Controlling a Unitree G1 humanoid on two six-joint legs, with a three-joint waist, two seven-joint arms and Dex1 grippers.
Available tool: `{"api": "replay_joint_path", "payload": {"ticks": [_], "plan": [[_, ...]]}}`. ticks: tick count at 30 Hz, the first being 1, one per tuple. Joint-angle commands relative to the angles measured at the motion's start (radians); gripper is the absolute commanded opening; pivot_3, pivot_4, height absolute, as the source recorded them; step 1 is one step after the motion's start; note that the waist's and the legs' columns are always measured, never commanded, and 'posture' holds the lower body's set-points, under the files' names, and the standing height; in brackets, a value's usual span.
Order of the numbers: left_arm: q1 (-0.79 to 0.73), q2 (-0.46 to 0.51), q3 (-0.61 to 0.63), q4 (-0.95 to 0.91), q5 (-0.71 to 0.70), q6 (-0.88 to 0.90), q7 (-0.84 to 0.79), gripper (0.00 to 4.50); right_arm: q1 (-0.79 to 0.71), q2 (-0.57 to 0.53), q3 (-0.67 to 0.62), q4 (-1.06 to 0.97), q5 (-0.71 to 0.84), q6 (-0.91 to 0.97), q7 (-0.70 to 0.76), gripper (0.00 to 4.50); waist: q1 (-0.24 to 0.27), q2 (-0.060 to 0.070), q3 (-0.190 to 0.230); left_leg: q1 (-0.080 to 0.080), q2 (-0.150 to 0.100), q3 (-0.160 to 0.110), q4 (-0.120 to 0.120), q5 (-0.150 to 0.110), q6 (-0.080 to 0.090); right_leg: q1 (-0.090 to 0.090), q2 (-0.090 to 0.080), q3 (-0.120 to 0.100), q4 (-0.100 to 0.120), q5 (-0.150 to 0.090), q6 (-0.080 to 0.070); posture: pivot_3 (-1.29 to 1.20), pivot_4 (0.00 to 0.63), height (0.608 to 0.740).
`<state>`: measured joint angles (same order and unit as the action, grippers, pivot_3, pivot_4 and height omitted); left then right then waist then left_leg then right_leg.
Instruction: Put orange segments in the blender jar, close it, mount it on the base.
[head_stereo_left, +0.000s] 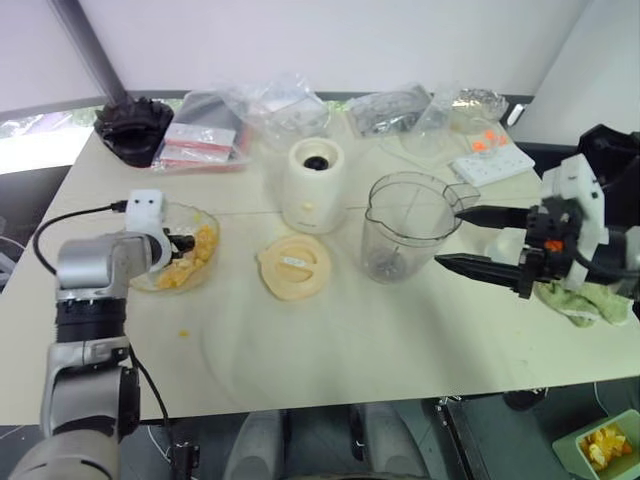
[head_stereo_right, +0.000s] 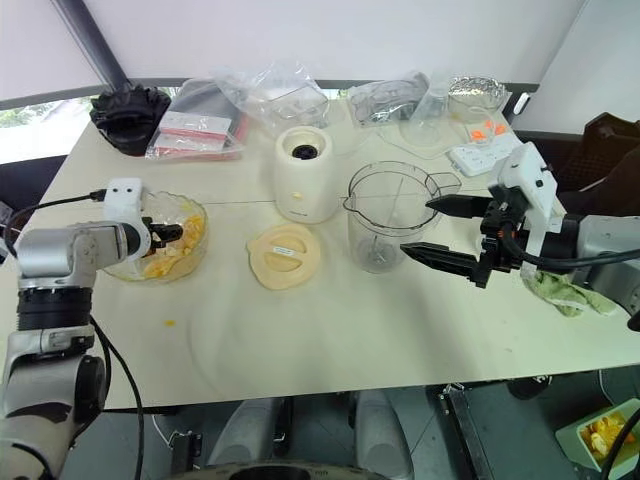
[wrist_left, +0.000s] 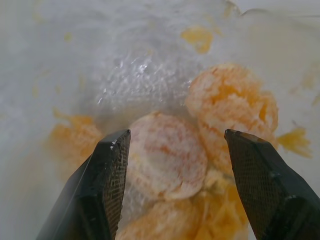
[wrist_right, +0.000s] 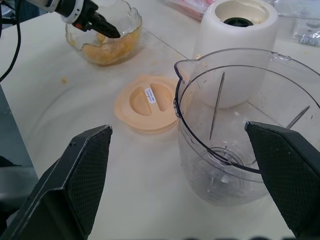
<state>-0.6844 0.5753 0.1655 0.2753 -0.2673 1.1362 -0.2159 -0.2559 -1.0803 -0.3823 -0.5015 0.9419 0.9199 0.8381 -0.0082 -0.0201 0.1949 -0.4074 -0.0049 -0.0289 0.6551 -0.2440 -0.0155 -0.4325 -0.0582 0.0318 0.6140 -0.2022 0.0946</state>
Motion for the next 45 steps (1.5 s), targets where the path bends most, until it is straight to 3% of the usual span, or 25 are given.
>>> {"api": "replay_joint_path", "payload": {"ticks": [1,10,22,25,27,34,42,45], "plan": [[-0.04,0.005,-0.042,0.054,0.037,-0.078,-0.032,3.11,-0.002,-0.003,-0.043,-0.026,0.015,-0.001,-0.011,4.44,0.0,0.0,0.0,0.0,0.0,0.0,0.0,0.0,0.0,0.0,0.0,0.0,0.0,0.0,0.0,0.0,0.15,0.74],[-0.088,-0.015,-0.171,0.221,0.114,-0.181,-0.131,3.11,0.003,-0.003,-0.054,-0.036,0.016,-0.001,-0.038,4.44,0.001,0.0,0.0,0.0,0.0,0.0,0.001,0.0,0.0,0.0,-0.001,0.0,0.0,0.0,0.0,0.0,0.15,0.74],[-0.095,-0.028,-0.221,0.305,0.188,-0.27,-0.212,3.11,0.006,0.006,-0.057,-0.048,0.02,0.0,-0.076,4.44,0.002,0.0,0.0,0.0,0.0,0.0,0.003,0.0,0.0,0.002,-0.002,0.0,0.0,0.0,0.001,0.0,0.15,0.74],[-0.093,-0.028,-0.222,0.303,0.2,-0.282,-0.224,2.34,0.002,0.007,-0.053,-0.045,0.018,-0.003,-0.081,4.5,0.003,0.0,0.0,0.0,0.0,0.0,0.003,0.0,0.0,0.002,-0.003,0.0,0.0,0.001,0.001,0.0,0.15,0.74],[-0.095,-0.029,-0.218,0.306,0.205,-0.283,-0.226,1.37,-0.002,0.007,-0.046,-0.039,0.012,-0.008,-0.082,4.5,0.001,0.0,0.0,0.0,0.0,0.0,0.004,0.0,0.0,0.002,-0.003,0.0,0.0,0.001,0.001,0.0,0.15,0.74],[-0.092,-0.021,-0.204,0.282,0.208,-0.276,-0.242,1.37,-0.016,0.011,-0.025,-0.026,-0.001,-0.02,-0.081,4.5,0.0,0.0,0.0,0.0,0.0,0.0,0.004,0.0,0.0,0.002,-0.003,0.0,0.0,0.001,0.002,0.0,0.15,0.74],[-0.066,-0.001,-0.106,0.158,0.155,-0.217,-0.235,1.37,-0.037,0.009,0.002,-0.004,-0.021,-0.038,-0.069,4.5,-0.002,0.0,0.0,0.0,0.0,0.0,0.004,0.0,0.0,0.002,-0.003,0.0,0.0,0.001,0.002,0.0,0.15,0.74],[-0.057,-0.001,-0.095,0.132,0.151,-0.198,-0.224,0.54,-0.05,0.008,0.016,0.005,-0.03,-0.042,-0.059,4.5,-0.002,0.0,0.0,0.0,0.0,0.0,0.004,0.0,0.0,0.002,-0.003,0.0,0.0,0.001,0.002,0.0,0.15,0.74]]}}
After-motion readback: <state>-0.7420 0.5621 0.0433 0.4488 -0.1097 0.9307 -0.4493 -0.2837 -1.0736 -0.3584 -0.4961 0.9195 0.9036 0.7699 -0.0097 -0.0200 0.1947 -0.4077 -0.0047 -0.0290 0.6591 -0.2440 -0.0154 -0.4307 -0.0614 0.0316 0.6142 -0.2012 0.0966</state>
